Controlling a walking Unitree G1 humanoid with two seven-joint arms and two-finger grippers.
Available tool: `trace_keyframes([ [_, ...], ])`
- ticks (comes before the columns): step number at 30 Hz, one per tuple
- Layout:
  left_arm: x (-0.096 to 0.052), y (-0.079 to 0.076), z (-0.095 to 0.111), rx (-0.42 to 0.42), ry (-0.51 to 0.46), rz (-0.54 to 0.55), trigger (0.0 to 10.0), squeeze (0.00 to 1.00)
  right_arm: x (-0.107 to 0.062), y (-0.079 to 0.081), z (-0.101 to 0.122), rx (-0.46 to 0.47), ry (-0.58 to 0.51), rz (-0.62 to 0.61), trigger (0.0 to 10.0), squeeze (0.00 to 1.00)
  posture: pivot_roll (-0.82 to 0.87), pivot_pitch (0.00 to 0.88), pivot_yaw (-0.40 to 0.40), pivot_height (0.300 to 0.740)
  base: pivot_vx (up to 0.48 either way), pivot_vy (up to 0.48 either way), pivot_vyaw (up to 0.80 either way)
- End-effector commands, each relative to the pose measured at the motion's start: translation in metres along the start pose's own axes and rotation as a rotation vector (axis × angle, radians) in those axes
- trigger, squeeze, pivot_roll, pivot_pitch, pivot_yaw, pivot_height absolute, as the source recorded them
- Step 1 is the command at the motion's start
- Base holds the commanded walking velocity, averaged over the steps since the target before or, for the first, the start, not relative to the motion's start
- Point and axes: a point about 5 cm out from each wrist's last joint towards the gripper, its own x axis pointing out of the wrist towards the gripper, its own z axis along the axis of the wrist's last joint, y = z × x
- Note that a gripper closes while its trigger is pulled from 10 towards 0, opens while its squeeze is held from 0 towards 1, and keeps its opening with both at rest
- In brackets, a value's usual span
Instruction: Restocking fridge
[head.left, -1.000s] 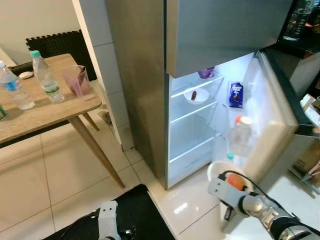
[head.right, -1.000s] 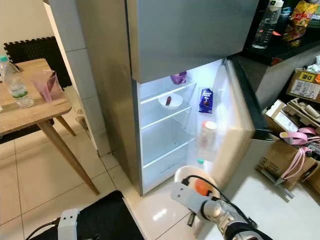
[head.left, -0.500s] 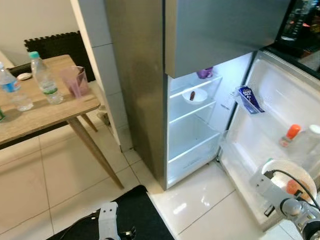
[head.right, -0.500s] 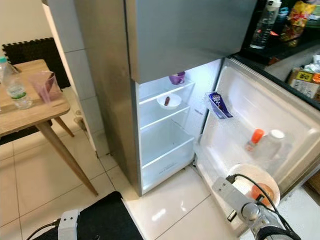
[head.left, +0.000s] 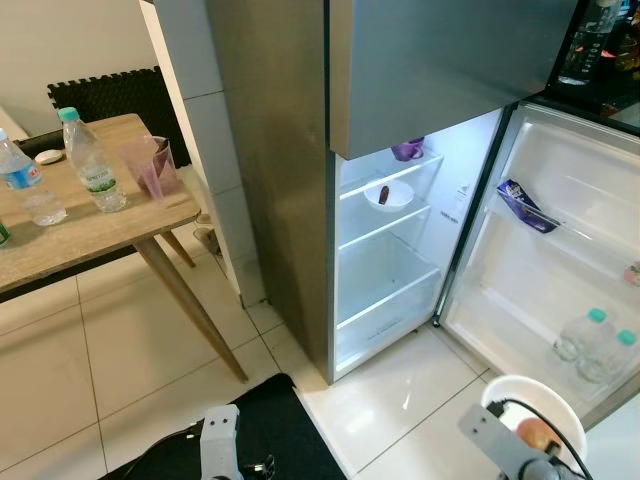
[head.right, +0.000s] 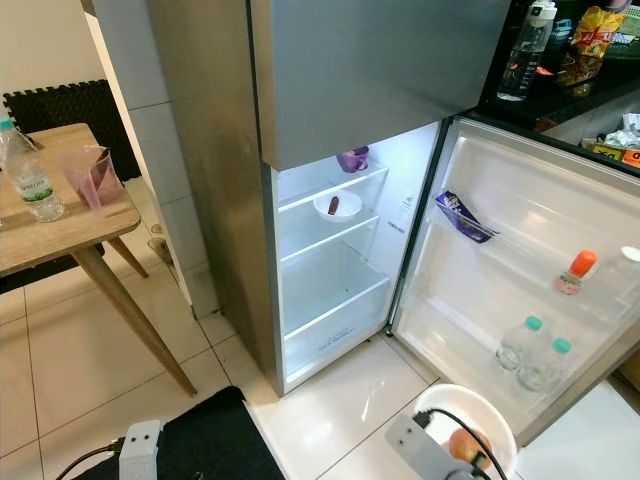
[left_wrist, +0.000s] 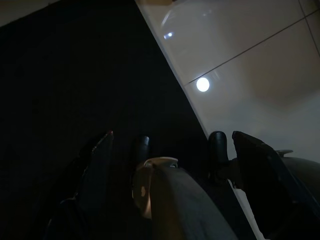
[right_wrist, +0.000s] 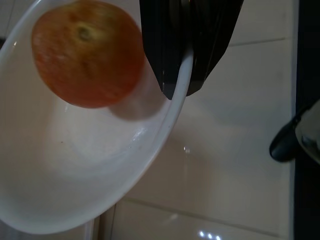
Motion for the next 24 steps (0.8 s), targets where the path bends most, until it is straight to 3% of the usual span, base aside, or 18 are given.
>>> trace_keyframes([
  [1, 0.001, -0.004, -0.003, 0.004, 0.013, -0.009, 10.0, 0.0, -0.001, 0.002, -0.005, 0.02, 0.022, -0.016, 10.0, 0.0, -0.09, 0.0, -0.026, 0.74, 0.0, 0.0, 0.0],
  [5, 0.001, -0.005, -0.003, 0.004, 0.012, -0.009, 10.0, 0.0, -0.009, 0.03, -0.04, 0.059, 0.15, 0.031, 10.0, 0.0, -0.08, 0.0, -0.026, 0.74, 0.0, 0.0, 0.0],
  [8, 0.002, -0.005, -0.002, 0.004, 0.011, -0.008, 10.0, 0.0, -0.012, 0.039, -0.049, 0.064, 0.18, 0.051, 10.0, 0.0, -0.08, 0.0, -0.028, 0.74, 0.0, 0.0, 0.0],
  [11, 0.001, -0.005, -0.002, -0.004, 0.013, -0.01, 10.0, 0.0, -0.014, 0.048, -0.052, 0.2, 0.178, 0.089, 10.0, 0.0, -0.08, 0.0, -0.026, 0.74, 0.0, 0.0, 0.0],
  [12, 0.001, -0.005, -0.002, -0.004, 0.013, -0.01, 10.0, 0.0, -0.014, 0.048, -0.052, 0.2, 0.178, 0.089, 10.0, 0.0, -0.08, 0.0, -0.026, 0.74, 0.0, 0.0, 0.0],
  [15, 0.001, -0.005, -0.003, -0.005, 0.017, -0.01, 10.0, 0.0, -0.015, 0.051, -0.052, 0.314, 0.185, 0.104, 10.0, 0.0, -0.08, 0.0, -0.024, 0.74, 0.0, 0.0, 0.74],
  [24, 0.002, -0.007, -0.005, 0.013, 0.029, -0.013, 10.0, 0.0, -0.015, 0.052, -0.052, 0.305, 0.189, 0.115, 10.0, 0.0, -0.08, 0.0, -0.023, 0.74, 0.0, 0.0, 0.73],
])
